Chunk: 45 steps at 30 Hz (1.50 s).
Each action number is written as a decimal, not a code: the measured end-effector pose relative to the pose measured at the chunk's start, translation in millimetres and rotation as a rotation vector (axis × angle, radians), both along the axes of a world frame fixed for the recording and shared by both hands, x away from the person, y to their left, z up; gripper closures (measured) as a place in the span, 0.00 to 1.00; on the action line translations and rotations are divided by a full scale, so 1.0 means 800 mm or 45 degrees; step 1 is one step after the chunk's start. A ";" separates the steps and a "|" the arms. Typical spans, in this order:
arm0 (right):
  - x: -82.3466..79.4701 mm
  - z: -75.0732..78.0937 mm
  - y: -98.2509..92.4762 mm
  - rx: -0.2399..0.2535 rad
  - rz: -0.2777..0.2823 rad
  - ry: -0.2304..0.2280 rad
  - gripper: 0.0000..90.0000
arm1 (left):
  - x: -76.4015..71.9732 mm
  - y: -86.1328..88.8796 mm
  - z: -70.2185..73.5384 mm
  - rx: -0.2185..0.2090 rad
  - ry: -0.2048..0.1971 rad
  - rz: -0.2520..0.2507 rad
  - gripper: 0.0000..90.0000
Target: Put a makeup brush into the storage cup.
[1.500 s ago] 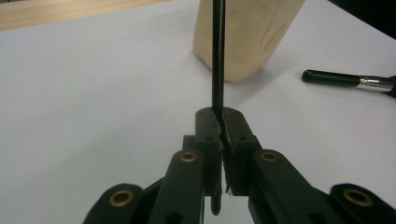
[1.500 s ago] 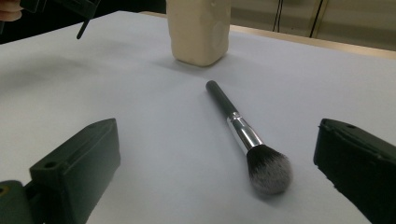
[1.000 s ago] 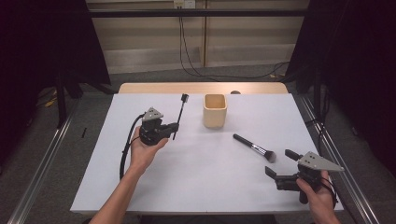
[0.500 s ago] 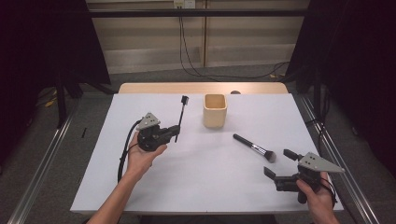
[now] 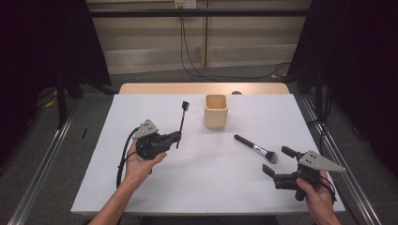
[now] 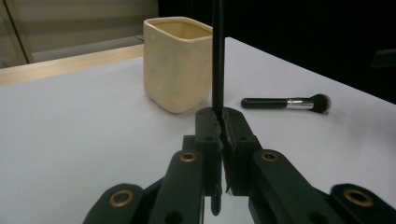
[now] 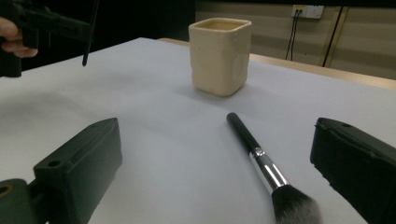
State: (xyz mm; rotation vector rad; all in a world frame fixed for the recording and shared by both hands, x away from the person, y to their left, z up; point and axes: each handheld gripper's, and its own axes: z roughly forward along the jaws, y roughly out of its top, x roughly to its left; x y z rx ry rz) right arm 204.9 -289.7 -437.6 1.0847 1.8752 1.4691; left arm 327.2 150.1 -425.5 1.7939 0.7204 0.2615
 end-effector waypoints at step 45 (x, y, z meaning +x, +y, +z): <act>0.102 0.067 0.135 0.165 0.441 -0.013 0.07 | -0.024 -0.079 0.008 -0.067 -0.021 -0.192 0.96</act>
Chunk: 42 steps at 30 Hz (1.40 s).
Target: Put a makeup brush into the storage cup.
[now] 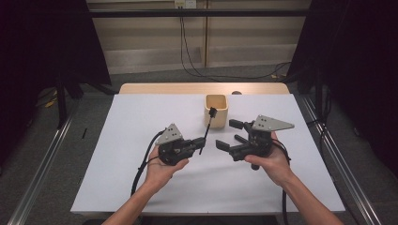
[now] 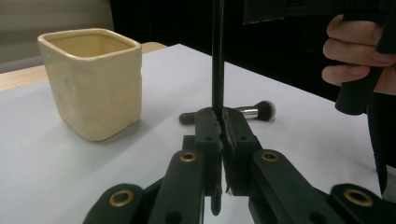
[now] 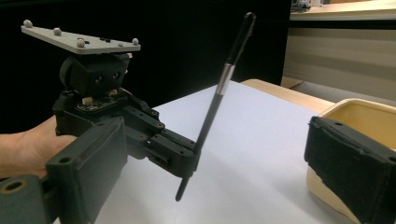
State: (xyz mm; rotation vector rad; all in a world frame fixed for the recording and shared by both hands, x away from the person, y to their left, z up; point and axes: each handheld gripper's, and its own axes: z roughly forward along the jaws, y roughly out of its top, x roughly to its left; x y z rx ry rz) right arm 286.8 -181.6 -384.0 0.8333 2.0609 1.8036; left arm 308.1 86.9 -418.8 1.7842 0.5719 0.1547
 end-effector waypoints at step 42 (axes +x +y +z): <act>0.015 -0.023 0.004 0.085 0.076 0.113 0.95 | -0.014 -0.036 -0.018 0.048 -0.016 -0.065 0.93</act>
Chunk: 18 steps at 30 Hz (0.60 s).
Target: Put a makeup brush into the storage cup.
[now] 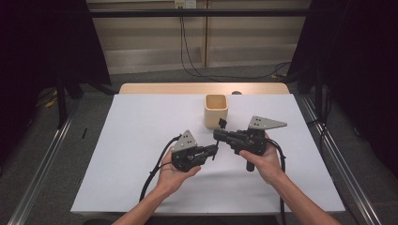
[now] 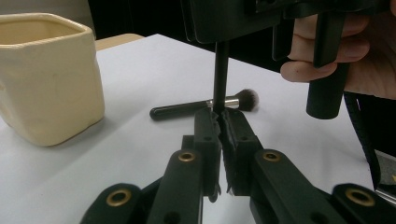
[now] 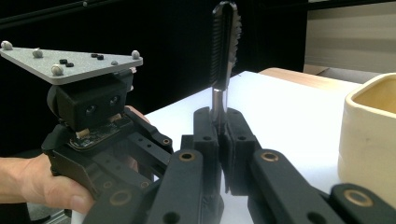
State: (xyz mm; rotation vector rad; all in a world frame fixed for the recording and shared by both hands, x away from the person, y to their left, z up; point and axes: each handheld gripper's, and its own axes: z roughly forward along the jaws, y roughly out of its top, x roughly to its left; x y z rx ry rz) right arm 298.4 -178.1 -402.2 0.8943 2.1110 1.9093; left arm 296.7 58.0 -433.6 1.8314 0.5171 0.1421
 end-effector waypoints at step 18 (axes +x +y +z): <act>-0.002 0.002 0.002 -0.033 0.015 -0.023 0.95 | 0.000 -0.001 -0.002 0.038 0.026 0.046 0.45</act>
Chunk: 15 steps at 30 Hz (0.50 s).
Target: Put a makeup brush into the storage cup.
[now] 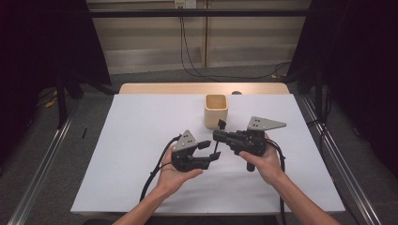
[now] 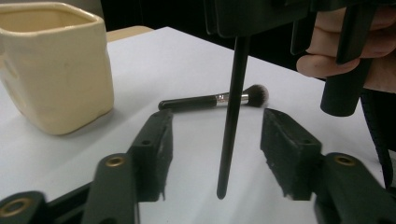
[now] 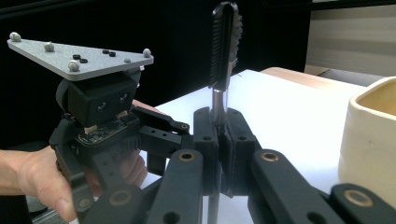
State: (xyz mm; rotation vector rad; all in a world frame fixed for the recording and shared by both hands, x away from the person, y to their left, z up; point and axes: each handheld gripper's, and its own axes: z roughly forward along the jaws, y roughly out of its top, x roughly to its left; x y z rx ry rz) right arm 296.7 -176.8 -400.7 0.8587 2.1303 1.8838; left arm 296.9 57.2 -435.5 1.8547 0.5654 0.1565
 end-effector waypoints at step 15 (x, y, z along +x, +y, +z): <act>-0.002 0.002 -0.010 -0.010 -0.029 0.007 0.95 | 0.007 0.022 0.007 0.038 0.017 0.127 0.09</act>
